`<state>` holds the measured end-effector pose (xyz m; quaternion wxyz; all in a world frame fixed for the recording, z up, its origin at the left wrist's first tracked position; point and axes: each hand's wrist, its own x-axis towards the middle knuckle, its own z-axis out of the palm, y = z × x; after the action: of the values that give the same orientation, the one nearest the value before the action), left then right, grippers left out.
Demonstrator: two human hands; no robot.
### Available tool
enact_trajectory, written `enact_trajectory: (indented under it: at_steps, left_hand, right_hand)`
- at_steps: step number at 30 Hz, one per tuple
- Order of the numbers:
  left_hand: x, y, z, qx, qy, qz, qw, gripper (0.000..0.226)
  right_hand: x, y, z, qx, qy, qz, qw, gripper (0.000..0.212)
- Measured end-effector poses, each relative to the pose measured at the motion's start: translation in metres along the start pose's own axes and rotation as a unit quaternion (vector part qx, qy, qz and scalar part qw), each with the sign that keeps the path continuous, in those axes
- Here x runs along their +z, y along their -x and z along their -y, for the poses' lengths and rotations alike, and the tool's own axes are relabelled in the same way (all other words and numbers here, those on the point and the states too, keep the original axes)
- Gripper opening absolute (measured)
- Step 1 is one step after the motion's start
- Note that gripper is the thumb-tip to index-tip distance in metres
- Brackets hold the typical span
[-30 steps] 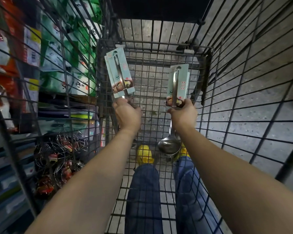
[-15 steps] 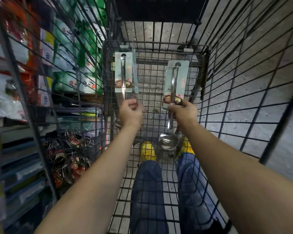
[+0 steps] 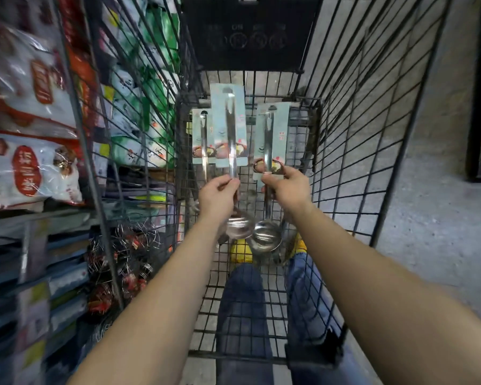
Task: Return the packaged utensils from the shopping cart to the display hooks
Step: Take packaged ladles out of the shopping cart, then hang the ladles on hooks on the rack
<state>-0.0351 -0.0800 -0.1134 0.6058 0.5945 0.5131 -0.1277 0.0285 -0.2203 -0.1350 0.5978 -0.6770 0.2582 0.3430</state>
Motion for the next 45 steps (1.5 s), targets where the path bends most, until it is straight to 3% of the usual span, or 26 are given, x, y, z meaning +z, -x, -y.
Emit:
enact_trajectory:
  at_steps: [5,12,20,26,32,45]
  left_hand:
    - [-0.022,0.037,-0.025,0.006,-0.003,0.074,0.997,0.017]
    - [-0.059,0.108,-0.081,0.117,-0.06,0.082,0.988,0.019]
    - [-0.08,0.2,-0.161,0.218,-0.059,0.098,0.969,0.022]
    - [-0.085,0.282,-0.184,0.268,0.035,0.02,0.962,0.024]
    - [-0.098,0.365,-0.164,0.297,0.109,-0.066,0.946,0.02]
    - [-0.228,0.538,-0.035,0.29,0.204,-0.326,0.876,0.015]
  right_hand:
    - [-0.015,0.04,0.032,-0.031,0.019,0.017,0.999,0.021]
    - [-0.036,0.118,0.095,-0.082,0.057,0.05,0.994,0.031]
    - [-0.063,0.204,0.182,-0.19,0.073,0.107,0.973,0.027]
    - [-0.081,0.255,0.243,-0.244,0.097,0.181,0.948,0.025]
    - [-0.075,0.314,0.273,-0.311,0.102,0.267,0.906,0.023]
    - [0.041,0.486,0.217,-0.393,0.214,0.457,0.769,0.026]
